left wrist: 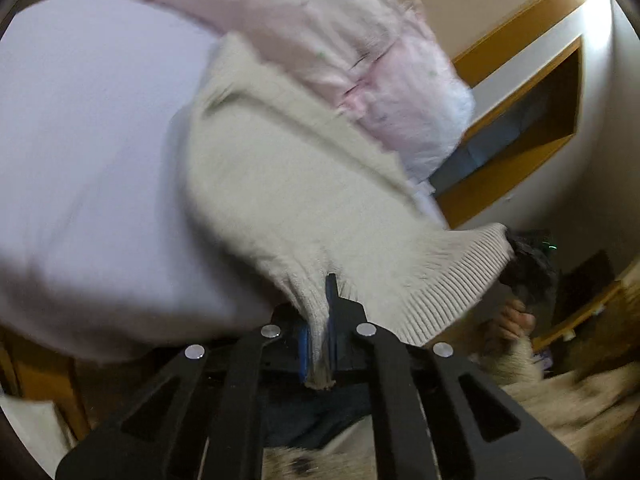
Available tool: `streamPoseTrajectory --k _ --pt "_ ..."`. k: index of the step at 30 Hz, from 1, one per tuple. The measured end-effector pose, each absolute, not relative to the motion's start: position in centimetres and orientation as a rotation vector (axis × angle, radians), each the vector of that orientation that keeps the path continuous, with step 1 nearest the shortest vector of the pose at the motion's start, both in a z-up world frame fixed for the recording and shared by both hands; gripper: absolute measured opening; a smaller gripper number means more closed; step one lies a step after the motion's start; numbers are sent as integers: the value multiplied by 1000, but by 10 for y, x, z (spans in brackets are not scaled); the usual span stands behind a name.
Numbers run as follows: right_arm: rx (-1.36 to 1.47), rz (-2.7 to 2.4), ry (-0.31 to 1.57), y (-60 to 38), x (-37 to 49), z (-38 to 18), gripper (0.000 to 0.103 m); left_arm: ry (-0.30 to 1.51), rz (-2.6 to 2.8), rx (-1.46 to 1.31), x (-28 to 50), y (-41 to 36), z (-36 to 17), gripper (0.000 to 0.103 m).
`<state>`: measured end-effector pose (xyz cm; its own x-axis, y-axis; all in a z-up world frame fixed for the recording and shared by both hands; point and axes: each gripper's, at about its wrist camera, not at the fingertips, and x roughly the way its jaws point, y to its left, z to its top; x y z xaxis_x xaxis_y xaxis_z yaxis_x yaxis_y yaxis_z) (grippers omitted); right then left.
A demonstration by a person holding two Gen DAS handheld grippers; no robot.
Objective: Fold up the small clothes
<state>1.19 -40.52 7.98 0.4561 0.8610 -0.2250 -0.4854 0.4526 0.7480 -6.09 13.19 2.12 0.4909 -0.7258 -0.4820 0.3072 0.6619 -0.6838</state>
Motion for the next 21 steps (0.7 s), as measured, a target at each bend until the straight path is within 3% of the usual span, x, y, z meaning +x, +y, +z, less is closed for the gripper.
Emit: streamPoseTrajectory --k 6,12,14,16,17,18,19,21 --pt "706 702 604 -408 127 97 8 630 -528 -579 60 139 88 6" --pt "830 261 728 -434 222 30 8 748 -322 -605 206 102 57 6" --pt "860 210 800 -432 241 6 15 822 -289 -572 226 86 43 7" --pt "855 178 807 -431 248 -4 32 836 -269 -548 225 85 38 8" --pt "845 174 788 -432 248 -5 56 839 -272 -567 222 91 37 13" --pt "821 158 723 -434 241 1 85 836 -279 -591 216 100 38 30" --pt "802 124 676 -437 233 6 97 827 -278 -613 213 107 39 64" --pt "807 96 565 -446 216 18 101 762 -254 -665 197 127 49 93"
